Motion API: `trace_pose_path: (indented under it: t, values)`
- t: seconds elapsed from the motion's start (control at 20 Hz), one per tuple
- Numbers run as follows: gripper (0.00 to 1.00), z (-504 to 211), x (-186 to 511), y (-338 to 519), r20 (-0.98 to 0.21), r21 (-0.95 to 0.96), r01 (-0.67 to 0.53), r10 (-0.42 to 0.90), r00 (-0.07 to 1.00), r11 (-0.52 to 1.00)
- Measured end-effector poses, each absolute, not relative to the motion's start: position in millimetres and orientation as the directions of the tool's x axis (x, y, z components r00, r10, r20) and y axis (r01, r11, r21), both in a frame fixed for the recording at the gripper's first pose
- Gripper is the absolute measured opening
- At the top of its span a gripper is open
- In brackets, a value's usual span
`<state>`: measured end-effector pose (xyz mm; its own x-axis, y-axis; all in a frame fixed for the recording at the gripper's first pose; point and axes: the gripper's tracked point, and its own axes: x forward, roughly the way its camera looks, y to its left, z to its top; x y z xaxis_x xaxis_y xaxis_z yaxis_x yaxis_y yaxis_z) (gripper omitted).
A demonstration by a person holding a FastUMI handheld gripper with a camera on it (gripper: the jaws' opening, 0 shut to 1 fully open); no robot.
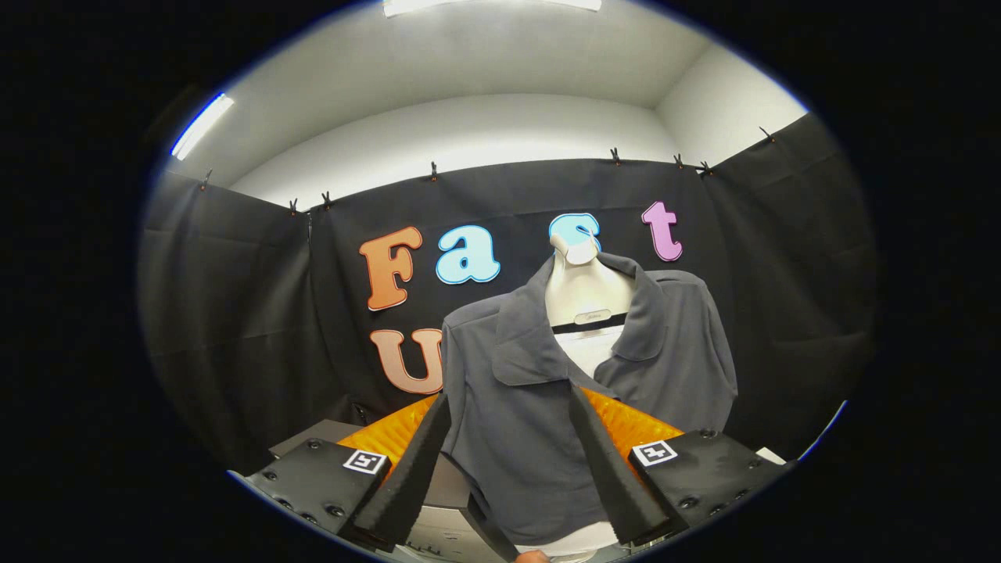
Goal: Iron the clothes twice with a garment steamer, once on the left side and once on the right side.
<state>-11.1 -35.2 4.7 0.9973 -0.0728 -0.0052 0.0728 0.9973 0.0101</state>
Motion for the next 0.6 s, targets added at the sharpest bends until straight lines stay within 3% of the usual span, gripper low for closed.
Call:
trace_pose_path:
  t: [0.6]
  values:
    - [0.98, -35.0, 9.5, -5.0, -0.123, 0.034, 0.026, -0.021, 0.992, 0.999]
